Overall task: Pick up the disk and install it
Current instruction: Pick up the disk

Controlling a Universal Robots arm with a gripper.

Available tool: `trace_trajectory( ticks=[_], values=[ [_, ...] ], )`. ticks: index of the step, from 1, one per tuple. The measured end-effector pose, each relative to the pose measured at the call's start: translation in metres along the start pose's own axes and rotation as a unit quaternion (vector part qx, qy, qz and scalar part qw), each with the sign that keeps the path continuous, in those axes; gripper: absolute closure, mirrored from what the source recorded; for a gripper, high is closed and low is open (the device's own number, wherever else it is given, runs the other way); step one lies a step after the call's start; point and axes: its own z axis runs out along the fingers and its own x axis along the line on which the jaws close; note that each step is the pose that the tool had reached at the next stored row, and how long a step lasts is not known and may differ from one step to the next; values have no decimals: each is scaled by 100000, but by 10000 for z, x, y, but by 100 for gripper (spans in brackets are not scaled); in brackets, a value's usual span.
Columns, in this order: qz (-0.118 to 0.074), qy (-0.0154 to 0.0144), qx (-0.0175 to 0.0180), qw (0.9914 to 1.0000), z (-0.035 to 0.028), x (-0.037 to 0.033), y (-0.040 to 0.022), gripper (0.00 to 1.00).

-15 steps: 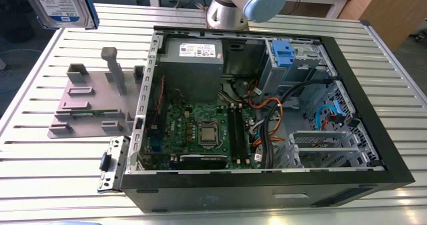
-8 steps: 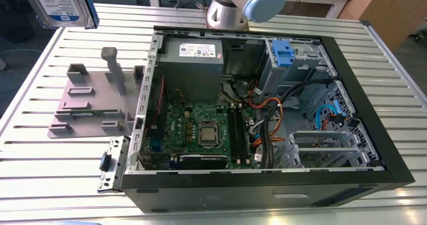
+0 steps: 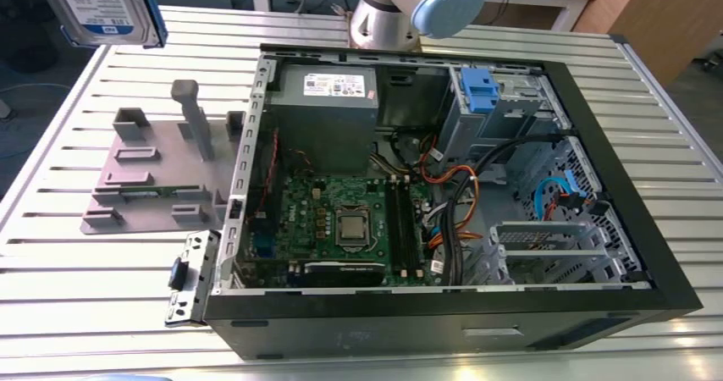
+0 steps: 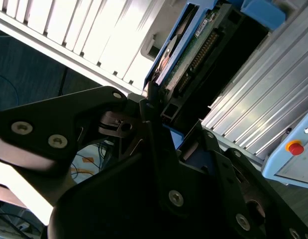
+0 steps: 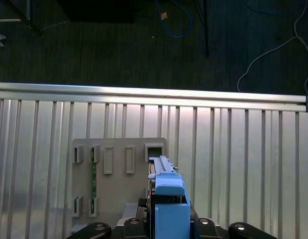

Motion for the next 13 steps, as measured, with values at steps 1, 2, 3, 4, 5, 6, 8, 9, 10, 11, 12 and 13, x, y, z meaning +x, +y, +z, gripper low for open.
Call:
trace_trajectory(
  ticks=[1, 2, 3, 4, 5, 6, 8, 9, 10, 11, 12, 13],
  values=[
    [-2, 2, 1, 100000, -2, 0, 0, 63],
    [-3, 1, 1, 100000, -4, 0, 0, 63],
    [-1, 2, -1, 100000, -6, 0, 0, 63],
    [-2, 1, 2, 100000, -8, 0, 0, 63],
    [-2, -1, 2, 100000, -9, 0, 0, 63],
    [-3, 0, 5, 100000, -11, 0, 0, 63],
    [-1, 2, -1, 100000, -15, 0, 0, 63],
    [-1, 1, 1, 100000, -17, 0, 1, 63],
    [-2, 1, 1, 100000, -19, 0, 1, 63],
    [-3, 1, 3, 100000, -20, 0, 1, 63],
    [-2, -1, 4, 100000, -22, -1, 1, 63],
    [-1, 0, 0, 100000, -24, -1, 1, 63]
  ],
)
